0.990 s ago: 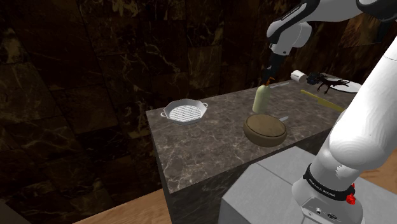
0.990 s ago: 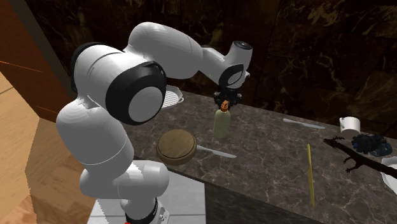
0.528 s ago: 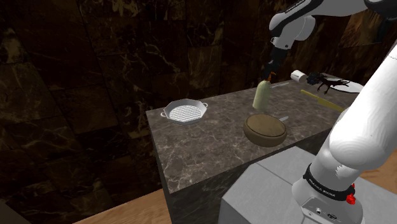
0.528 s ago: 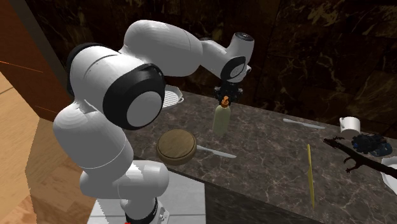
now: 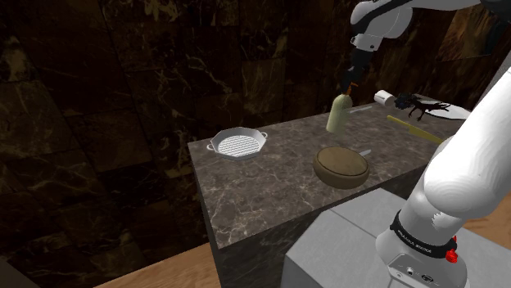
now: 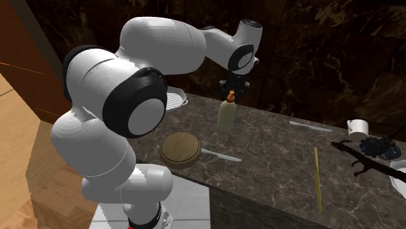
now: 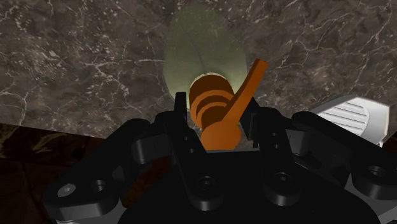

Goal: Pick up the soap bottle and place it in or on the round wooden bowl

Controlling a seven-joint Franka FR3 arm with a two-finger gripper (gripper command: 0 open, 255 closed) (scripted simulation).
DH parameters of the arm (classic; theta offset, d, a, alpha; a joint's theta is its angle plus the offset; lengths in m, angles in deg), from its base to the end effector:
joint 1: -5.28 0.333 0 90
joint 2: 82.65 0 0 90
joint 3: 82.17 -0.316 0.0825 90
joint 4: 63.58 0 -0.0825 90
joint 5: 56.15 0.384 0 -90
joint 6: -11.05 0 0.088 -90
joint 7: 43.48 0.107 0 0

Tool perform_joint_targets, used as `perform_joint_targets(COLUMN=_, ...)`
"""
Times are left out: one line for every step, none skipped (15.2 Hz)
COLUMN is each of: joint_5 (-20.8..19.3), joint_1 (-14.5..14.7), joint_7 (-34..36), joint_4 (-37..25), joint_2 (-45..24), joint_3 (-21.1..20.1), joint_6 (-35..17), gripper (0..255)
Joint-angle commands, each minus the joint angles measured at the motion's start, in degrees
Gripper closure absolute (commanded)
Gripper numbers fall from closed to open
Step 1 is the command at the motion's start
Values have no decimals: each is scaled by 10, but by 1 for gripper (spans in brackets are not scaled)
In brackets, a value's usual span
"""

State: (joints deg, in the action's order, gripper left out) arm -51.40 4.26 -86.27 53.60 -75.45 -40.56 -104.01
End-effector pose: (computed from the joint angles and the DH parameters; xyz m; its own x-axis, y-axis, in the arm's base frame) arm 0.3887 -0.3658 0.4877 0.9885 -0.0344 0.1471 -0.0226 -0.9964 -0.0813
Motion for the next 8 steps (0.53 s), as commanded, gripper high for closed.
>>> perform_joint_targets(joint_5=-4, joint_1=0, joint_7=3, joint_4=-13, joint_2=4, joint_3=-1, joint_6=16, gripper=255)
perform_joint_targets(joint_5=-5, joint_1=0, joint_7=5, joint_4=-19, joint_2=6, joint_3=-2, joint_6=23, gripper=255)
perform_joint_targets(joint_5=-6, joint_1=0, joint_7=7, joint_4=-25, joint_2=7, joint_3=-2, joint_6=31, gripper=255)
perform_joint_targets(joint_5=-7, joint_1=0, joint_7=9, joint_4=-32, joint_2=9, joint_3=-3, joint_6=38, gripper=255)
perform_joint_targets(joint_5=-8, joint_1=0, joint_7=10, joint_4=-39, joint_2=10, joint_3=-4, joint_6=46, gripper=255)
perform_joint_targets(joint_5=-9, joint_1=0, joint_7=12, joint_4=-46, joint_2=11, joint_3=-4, joint_6=53, gripper=255)
perform_joint_targets(joint_5=-10, joint_1=0, joint_7=13, joint_4=-52, joint_2=12, joint_3=-5, joint_6=61, gripper=255)
perform_joint_targets(joint_5=-11, joint_1=0, joint_7=14, joint_4=-60, joint_2=12, joint_3=-5, joint_6=68, gripper=255)
